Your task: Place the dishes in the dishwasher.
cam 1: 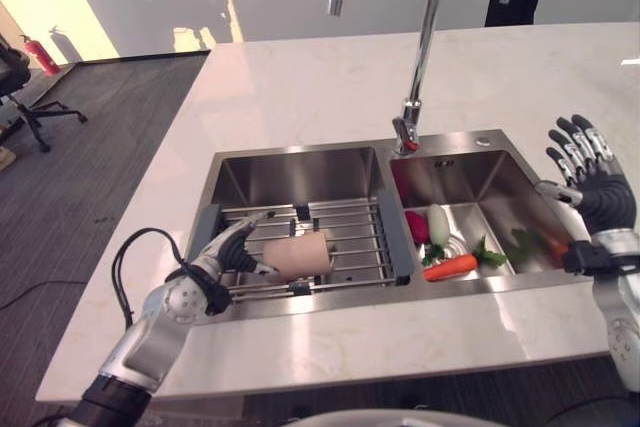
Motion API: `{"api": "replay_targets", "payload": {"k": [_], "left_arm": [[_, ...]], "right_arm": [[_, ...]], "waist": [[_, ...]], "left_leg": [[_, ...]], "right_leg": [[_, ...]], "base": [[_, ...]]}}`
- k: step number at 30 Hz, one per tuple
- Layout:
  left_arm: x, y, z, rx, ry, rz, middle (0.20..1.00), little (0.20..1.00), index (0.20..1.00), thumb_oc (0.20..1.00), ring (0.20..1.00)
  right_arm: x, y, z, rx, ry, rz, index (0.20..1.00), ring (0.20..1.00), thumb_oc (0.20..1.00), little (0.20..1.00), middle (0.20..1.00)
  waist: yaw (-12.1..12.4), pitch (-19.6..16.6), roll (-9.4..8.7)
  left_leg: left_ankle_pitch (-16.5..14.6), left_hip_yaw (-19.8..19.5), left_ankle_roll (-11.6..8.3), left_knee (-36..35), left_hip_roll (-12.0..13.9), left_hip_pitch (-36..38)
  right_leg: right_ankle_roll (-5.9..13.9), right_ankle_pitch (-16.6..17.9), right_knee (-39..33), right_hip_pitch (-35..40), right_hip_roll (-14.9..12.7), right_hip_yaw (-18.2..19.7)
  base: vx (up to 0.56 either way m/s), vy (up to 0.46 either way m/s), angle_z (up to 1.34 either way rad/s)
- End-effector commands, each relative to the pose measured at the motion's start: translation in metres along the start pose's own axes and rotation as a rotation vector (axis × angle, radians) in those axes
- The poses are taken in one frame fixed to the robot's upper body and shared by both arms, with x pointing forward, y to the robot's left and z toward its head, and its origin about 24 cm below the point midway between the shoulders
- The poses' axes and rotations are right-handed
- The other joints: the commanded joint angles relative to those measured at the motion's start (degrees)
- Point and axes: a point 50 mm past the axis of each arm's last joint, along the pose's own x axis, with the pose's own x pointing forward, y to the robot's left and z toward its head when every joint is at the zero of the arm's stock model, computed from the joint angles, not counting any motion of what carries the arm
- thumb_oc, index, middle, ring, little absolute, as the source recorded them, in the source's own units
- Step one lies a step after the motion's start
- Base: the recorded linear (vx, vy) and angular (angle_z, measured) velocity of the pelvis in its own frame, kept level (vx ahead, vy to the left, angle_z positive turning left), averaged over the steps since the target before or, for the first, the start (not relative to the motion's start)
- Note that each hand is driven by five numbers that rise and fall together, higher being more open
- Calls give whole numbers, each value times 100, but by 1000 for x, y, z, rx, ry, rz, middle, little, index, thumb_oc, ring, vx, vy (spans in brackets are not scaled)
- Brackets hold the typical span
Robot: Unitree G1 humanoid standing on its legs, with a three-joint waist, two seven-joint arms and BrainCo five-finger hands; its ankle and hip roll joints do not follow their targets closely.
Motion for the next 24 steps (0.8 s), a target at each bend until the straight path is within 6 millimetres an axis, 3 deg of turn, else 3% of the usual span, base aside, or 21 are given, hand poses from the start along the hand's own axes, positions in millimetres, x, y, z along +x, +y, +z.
{"api": "replay_targets", "payload": {"k": [1,13,24], "left_arm": [[11,30,24,113,-118,83,1000,1000,1000,1000,1000],[19,22,34,119,-125,43,1000,1000,1000,1000,1000],[19,16,23,153,-69,17,1000,1000,1000,1000,1000]], "right_arm": [[13,1,39,-33,-202,17,1000,1000,1000,1000,1000],[14,6,42,-32,-223,36,1000,1000,1000,1000,1000],[13,7,44,-40,-234,45,1000,1000,1000,1000,1000]], "waist": [[9,50,60],[-69,44,52],[-104,70,49]], "left_leg": [[-564,42,-56,24,131,249],[-585,103,-29,24,121,267],[-584,148,-13,24,109,265]], "right_leg": [[371,-780,394,61,-149,-70],[385,-776,403,38,-138,-12],[387,-756,399,10,-124,33]], "base": [[0,0,0],[0,0,0],[0,0,0]]}}
